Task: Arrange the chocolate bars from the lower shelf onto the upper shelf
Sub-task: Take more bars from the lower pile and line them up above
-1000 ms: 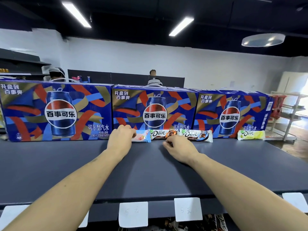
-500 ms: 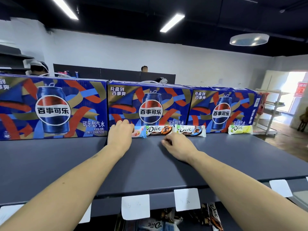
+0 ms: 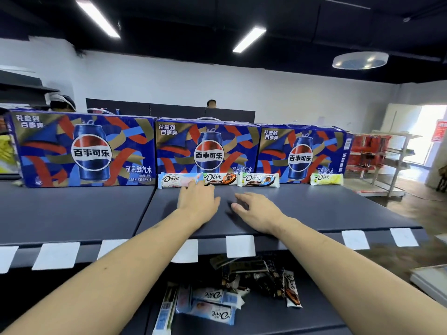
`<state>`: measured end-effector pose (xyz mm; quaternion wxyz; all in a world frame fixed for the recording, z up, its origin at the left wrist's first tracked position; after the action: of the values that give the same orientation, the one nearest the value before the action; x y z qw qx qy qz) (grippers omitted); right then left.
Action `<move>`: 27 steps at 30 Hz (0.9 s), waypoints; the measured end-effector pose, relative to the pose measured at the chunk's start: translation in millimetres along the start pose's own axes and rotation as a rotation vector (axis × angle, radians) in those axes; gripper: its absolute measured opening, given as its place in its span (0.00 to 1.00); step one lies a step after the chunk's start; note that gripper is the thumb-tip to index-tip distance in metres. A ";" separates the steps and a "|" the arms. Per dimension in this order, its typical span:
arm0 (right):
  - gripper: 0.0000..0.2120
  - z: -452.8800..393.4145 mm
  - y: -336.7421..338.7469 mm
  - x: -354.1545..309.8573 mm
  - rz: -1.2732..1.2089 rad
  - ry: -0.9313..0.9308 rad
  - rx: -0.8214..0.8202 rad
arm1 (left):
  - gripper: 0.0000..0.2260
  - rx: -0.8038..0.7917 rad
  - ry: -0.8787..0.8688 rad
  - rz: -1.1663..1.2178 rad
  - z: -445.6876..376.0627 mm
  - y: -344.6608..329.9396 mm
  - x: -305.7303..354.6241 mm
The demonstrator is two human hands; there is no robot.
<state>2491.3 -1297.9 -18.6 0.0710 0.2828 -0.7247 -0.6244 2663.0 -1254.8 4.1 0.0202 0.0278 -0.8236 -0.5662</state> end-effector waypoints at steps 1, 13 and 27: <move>0.28 9.9 1.7 1.0 0.006 0.012 -0.006 | 0.20 -0.019 0.004 0.004 7.9 2.5 6.0; 0.24 148.2 13.9 21.4 -0.123 0.221 0.123 | 0.22 0.016 0.064 -0.018 133.1 16.1 79.4; 0.27 215.8 -80.9 36.4 -0.146 0.175 -0.131 | 0.23 -0.151 0.117 -0.003 244.2 -58.7 98.1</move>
<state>2388.6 -1134.3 -149.5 0.1067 0.3829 -0.6508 -0.6469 2550.7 -1055.1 -137.9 0.0694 0.0606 -0.7760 -0.6240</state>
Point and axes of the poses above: each hand's wrist, its own z-axis away from the middle knuckle, its own y-axis out of the back of the hand, x = y × z, the point moved 2 cm from there along -z, towards the middle knuckle, and after that the axes turned 3 degrees about -x, right-handed, at the moved point
